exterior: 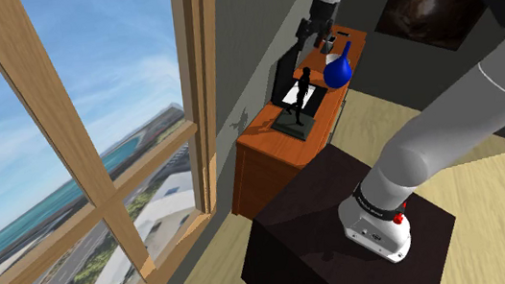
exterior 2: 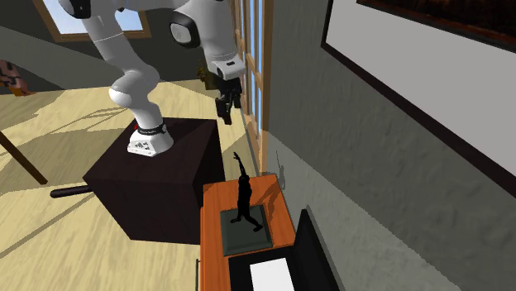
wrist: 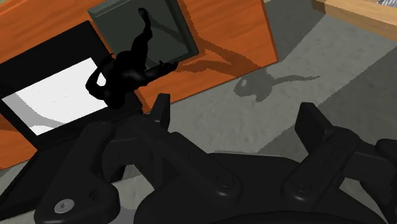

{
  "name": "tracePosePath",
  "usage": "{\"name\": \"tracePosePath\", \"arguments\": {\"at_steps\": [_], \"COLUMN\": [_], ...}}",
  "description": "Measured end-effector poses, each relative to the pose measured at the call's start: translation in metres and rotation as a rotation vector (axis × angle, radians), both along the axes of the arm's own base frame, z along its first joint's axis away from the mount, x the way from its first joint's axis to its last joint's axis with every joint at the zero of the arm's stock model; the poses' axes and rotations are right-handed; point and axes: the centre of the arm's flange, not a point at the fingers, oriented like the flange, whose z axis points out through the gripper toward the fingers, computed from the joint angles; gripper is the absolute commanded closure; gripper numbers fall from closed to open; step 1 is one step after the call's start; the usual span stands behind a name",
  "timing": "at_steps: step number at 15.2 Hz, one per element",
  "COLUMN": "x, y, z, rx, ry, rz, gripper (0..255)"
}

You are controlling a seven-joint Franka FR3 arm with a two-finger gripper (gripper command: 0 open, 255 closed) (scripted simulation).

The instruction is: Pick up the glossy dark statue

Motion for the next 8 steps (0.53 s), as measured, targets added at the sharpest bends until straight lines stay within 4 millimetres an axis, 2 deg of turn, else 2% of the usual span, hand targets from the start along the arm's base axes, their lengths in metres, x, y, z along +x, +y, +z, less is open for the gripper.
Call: {"name": "tracePosePath", "arguments": {"at_steps": [8], "x": [0.032], "y": [-0.086], "z": [-0.066], "rx": [0.07], "ry": [0.029], "rz": [-0.133], "gripper": [0]}}
